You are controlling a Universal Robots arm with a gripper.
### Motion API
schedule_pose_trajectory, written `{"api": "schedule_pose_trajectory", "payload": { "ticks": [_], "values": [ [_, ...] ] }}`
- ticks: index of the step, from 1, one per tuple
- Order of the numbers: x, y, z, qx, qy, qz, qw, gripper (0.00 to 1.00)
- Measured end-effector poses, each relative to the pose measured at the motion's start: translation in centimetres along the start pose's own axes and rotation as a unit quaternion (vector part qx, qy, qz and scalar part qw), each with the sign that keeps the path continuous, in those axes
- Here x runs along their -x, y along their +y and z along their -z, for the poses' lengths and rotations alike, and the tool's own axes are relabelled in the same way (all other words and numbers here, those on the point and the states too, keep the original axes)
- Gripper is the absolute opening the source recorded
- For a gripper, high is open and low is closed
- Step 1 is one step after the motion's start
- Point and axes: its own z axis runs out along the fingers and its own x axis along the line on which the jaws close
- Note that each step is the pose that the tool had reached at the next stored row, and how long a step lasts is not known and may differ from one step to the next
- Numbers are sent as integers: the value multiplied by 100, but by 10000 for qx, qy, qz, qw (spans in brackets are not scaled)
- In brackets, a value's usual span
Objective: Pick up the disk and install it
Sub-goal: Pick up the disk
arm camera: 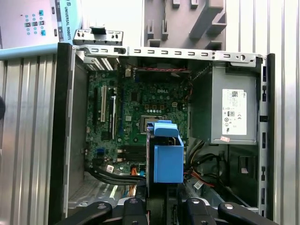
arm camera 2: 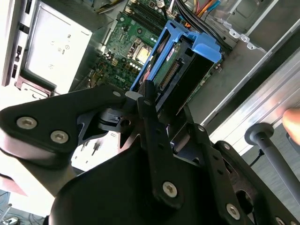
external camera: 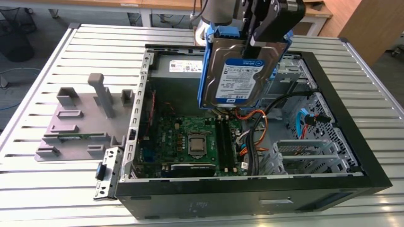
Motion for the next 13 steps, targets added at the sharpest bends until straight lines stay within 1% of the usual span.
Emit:
{"api": "schedule_pose_trajectory", "payload": {
  "ticks": [13],
  "values": [
    [-244,4,9,0,1,0,10000,35]
  ]
}}
